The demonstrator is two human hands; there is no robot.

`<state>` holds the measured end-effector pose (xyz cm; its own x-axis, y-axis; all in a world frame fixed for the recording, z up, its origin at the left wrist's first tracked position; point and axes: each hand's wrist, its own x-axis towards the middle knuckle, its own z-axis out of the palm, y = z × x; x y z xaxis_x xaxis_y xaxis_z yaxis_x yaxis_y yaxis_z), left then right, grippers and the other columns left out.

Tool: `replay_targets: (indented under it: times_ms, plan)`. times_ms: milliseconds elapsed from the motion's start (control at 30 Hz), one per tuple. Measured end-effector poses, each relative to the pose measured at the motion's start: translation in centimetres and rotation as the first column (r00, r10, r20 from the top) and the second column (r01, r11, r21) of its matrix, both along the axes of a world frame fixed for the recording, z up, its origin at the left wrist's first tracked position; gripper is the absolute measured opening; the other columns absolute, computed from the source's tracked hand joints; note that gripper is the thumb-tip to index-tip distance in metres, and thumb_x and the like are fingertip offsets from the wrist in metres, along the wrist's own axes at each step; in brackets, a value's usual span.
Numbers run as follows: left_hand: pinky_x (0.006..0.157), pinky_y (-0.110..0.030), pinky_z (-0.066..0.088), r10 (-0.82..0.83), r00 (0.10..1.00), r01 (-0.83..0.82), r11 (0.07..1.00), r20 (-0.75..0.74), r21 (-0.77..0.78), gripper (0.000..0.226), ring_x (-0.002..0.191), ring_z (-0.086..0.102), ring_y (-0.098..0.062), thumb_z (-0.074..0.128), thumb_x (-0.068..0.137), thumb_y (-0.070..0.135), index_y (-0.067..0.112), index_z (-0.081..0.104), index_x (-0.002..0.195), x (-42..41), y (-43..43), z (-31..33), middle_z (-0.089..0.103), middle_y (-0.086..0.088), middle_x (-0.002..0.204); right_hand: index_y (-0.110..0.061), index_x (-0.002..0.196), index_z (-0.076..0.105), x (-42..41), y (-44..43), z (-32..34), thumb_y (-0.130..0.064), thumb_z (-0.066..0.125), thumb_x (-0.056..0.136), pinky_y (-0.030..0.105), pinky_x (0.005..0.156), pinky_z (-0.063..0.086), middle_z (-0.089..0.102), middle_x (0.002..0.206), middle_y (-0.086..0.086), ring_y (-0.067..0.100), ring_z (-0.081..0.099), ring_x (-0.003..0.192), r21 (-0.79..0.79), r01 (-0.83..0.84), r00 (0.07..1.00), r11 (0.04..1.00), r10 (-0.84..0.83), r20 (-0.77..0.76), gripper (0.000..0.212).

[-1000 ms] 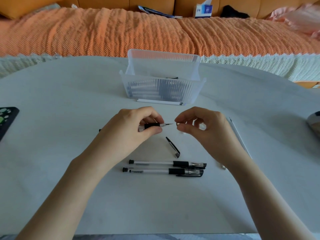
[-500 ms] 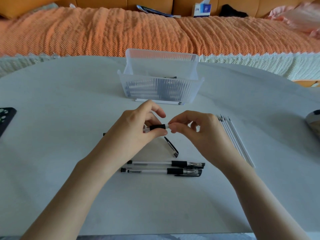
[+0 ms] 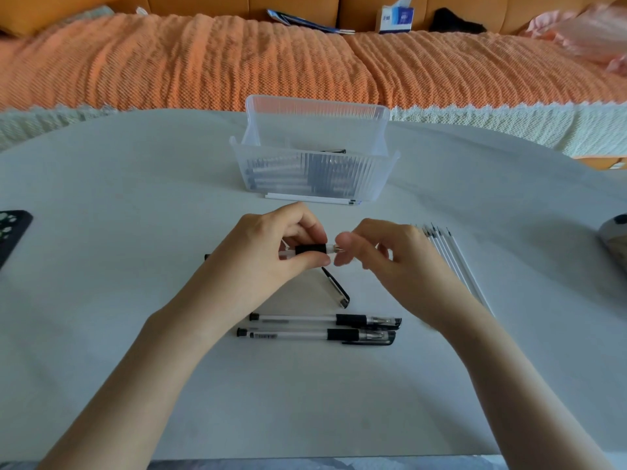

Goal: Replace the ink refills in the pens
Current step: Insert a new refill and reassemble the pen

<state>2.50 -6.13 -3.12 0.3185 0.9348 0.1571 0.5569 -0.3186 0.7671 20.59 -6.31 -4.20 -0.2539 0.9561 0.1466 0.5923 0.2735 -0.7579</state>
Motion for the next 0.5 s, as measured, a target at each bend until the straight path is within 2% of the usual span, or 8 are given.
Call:
replay_targets:
  times_ms: [33, 100, 200, 267, 367, 433, 500]
  plan:
    - [0.07, -0.004, 0.039, 0.0, 1.0, 0.0, 1.0, -0.001, -0.002, 0.018, 0.078, 0.061, 0.006, 0.076, 0.074, 0.022, 0.021, 0.06, 0.082, 0.02, 0.0, -0.01, 0.069, 0.018, 0.076, -0.021, 0.078, 0.067, 0.05, 0.04, 0.14, -0.051, 0.047, 0.084, 0.013, 0.062, 0.038, 0.063, 0.072, -0.013, 0.002, 0.052, 0.066, -0.001, 0.007, 1.0, 1.0, -0.007, -0.012, 0.037]
    - [0.072, -0.005, 0.042, 0.001, 1.0, -0.001, 1.0, 0.004, -0.011, 0.018, 0.08, 0.062, 0.006, 0.076, 0.075, 0.023, 0.022, 0.06, 0.083, 0.06, 0.04, -0.07, 0.069, 0.018, 0.077, -0.024, 0.087, 0.066, 0.05, 0.03, 0.34, -0.049, 0.057, 0.081, 0.013, 0.062, 0.04, 0.064, 0.077, -0.013, 0.004, 0.054, 0.067, -0.019, -0.004, 0.998, 1.0, 0.002, -0.068, 0.028]
    - [0.072, -0.006, 0.042, 0.001, 1.0, -0.001, 1.0, 0.002, -0.014, 0.018, 0.08, 0.062, 0.006, 0.076, 0.075, 0.024, 0.023, 0.06, 0.083, 0.08, 0.12, -0.11, 0.069, 0.018, 0.077, -0.025, 0.083, 0.063, -0.03, 0.0, 0.27, -0.029, 0.069, 0.081, 0.013, 0.061, 0.039, 0.064, 0.077, -0.018, 0.004, 0.053, 0.067, -0.027, -0.04, 0.996, 0.999, 0.038, -0.078, 0.008]
    - [0.072, -0.005, 0.042, -0.003, 1.0, 0.003, 1.0, 0.005, -0.018, 0.018, 0.079, 0.062, 0.006, 0.076, 0.074, 0.022, 0.023, 0.061, 0.082, 0.09, 0.05, -0.09, 0.069, 0.018, 0.076, -0.026, 0.074, 0.063, -0.13, -0.04, 0.12, -0.029, 0.065, 0.085, 0.015, 0.057, 0.037, 0.062, 0.068, -0.022, 0.004, 0.051, 0.062, -0.031, -0.013, 0.998, 0.999, 0.011, -0.066, 0.011]
    - [0.073, -0.007, 0.044, 0.003, 1.0, -0.002, 1.0, 0.013, -0.024, 0.018, 0.08, 0.062, 0.005, 0.076, 0.074, 0.021, 0.023, 0.061, 0.082, 0.08, -0.03, -0.13, 0.069, 0.017, 0.077, -0.022, 0.073, 0.065, -0.01, 0.08, 0.1, -0.048, 0.049, 0.087, 0.021, 0.057, 0.038, 0.063, 0.067, -0.015, 0.009, 0.053, 0.062, 0.0, 0.036, 0.999, 0.999, -0.036, -0.013, 0.033]
    - [0.073, -0.008, 0.044, 0.011, 1.0, -0.01, 1.0, 0.01, -0.023, 0.018, 0.081, 0.063, 0.004, 0.076, 0.074, 0.023, 0.025, 0.06, 0.081, 0.04, 0.02, -0.12, 0.07, 0.016, 0.078, -0.024, 0.083, 0.066, 0.11, 0.04, 0.32, -0.05, 0.055, 0.081, 0.016, 0.059, 0.04, 0.065, 0.074, -0.014, 0.007, 0.054, 0.065, -0.006, 0.016, 0.998, 1.0, -0.016, -0.061, 0.028]
    - [0.073, -0.008, 0.044, 0.012, 1.0, -0.012, 1.0, 0.011, -0.021, 0.018, 0.081, 0.063, 0.004, 0.076, 0.074, 0.023, 0.025, 0.06, 0.082, 0.05, 0.09, -0.13, 0.069, 0.017, 0.077, -0.026, 0.085, 0.065, 0.19, -0.03, 0.34, -0.038, 0.068, 0.079, 0.012, 0.06, 0.039, 0.065, 0.078, -0.017, 0.005, 0.053, 0.067, -0.019, -0.014, 0.998, 1.0, 0.012, -0.069, 0.014]
